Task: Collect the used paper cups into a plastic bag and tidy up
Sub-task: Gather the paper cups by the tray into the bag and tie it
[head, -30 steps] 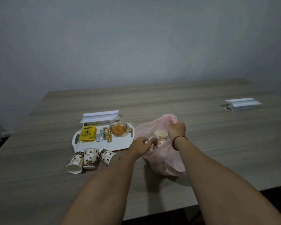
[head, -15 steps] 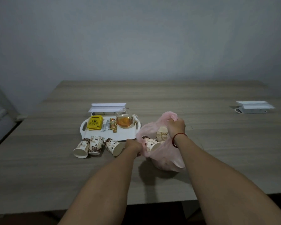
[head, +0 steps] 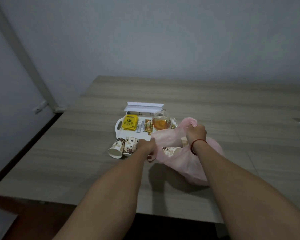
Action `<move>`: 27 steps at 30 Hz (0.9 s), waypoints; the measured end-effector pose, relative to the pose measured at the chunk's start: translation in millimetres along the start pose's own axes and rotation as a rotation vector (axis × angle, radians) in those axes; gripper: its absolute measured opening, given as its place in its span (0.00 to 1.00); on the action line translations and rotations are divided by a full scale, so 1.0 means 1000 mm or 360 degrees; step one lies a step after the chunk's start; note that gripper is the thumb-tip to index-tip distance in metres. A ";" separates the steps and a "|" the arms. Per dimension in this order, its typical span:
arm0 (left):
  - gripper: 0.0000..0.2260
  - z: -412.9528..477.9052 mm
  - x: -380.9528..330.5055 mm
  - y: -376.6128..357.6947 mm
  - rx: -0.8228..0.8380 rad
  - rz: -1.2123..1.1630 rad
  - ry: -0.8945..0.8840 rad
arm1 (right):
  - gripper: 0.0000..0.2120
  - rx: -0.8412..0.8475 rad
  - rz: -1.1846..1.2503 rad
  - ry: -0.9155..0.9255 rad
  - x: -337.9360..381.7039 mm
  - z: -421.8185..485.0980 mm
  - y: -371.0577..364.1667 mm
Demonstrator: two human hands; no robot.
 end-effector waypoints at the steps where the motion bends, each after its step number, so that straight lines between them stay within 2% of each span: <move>1: 0.25 0.007 0.004 0.006 -0.0050 -0.0004 0.0027 | 0.14 -0.0005 -0.0023 -0.0012 -0.002 0.002 -0.003; 5: 0.16 0.025 0.012 0.026 -0.0145 0.0159 0.0083 | 0.16 -0.0079 -0.0086 -0.0068 -0.017 0.013 -0.005; 11: 0.14 0.058 0.027 0.004 -0.0027 0.0314 0.0130 | 0.18 -0.0210 -0.0147 -0.0152 -0.038 0.027 -0.003; 12: 0.16 0.051 0.025 0.003 -0.0004 0.0369 0.0125 | 0.18 -0.0229 -0.0154 -0.0152 -0.039 0.029 -0.003; 15: 0.33 0.041 0.025 -0.006 0.0074 0.0478 0.0189 | 0.19 -0.0259 -0.0171 -0.0146 -0.041 0.034 -0.003; 20: 0.38 0.048 0.042 -0.017 0.0068 0.0135 0.0432 | 0.19 -0.0255 -0.0192 -0.0168 -0.050 0.034 -0.006; 22: 0.44 0.076 0.056 -0.032 0.0107 -0.0100 0.0486 | 0.19 -0.0257 -0.0204 -0.0163 -0.051 0.033 -0.006; 24: 0.49 0.109 0.084 -0.061 0.0218 -0.0087 0.0627 | 0.19 -0.0258 -0.0209 -0.0152 -0.053 0.033 -0.006; 25: 0.45 0.106 0.086 -0.065 0.0260 -0.0144 0.0678 | 0.19 -0.0261 -0.0209 -0.0149 -0.054 0.033 -0.006; 27: 0.30 0.091 0.078 -0.060 0.0240 -0.0205 0.0623 | 0.19 -0.0266 -0.0224 -0.0154 -0.056 0.031 -0.005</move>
Point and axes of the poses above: each hand's wrist, its own z-axis towards the middle knuckle, its own y-axis out of the back of the hand, x = y × z, the point moved 10 cm from there along z, towards the middle knuckle, and after that the axes turned 10 degrees about z, right-handed, at the moved point
